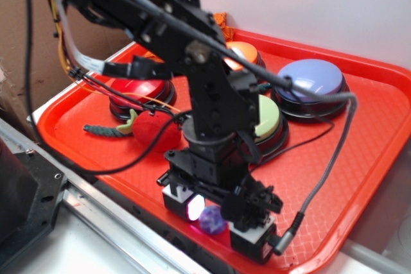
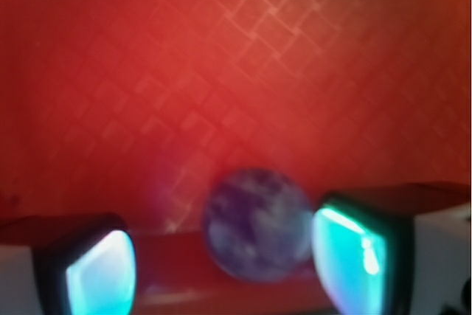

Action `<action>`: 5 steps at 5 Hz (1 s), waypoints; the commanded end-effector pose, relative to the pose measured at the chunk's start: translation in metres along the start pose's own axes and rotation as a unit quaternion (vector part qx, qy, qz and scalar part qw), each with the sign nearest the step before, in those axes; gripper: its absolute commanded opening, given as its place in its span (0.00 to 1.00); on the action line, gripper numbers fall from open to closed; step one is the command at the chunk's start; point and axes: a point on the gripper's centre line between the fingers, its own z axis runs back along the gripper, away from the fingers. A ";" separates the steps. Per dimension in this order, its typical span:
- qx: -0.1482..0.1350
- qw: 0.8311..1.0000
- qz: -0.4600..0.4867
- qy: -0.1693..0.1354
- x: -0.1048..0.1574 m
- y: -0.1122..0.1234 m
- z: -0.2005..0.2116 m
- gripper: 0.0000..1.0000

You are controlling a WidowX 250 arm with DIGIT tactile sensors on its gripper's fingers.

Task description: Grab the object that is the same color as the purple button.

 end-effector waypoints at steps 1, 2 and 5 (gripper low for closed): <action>-0.015 0.999 0.018 -0.031 0.011 -0.004 0.009 0.00; -0.018 0.999 0.030 -0.024 0.014 0.000 0.012 0.00; 0.003 0.999 -0.009 -0.040 0.035 0.056 0.116 0.00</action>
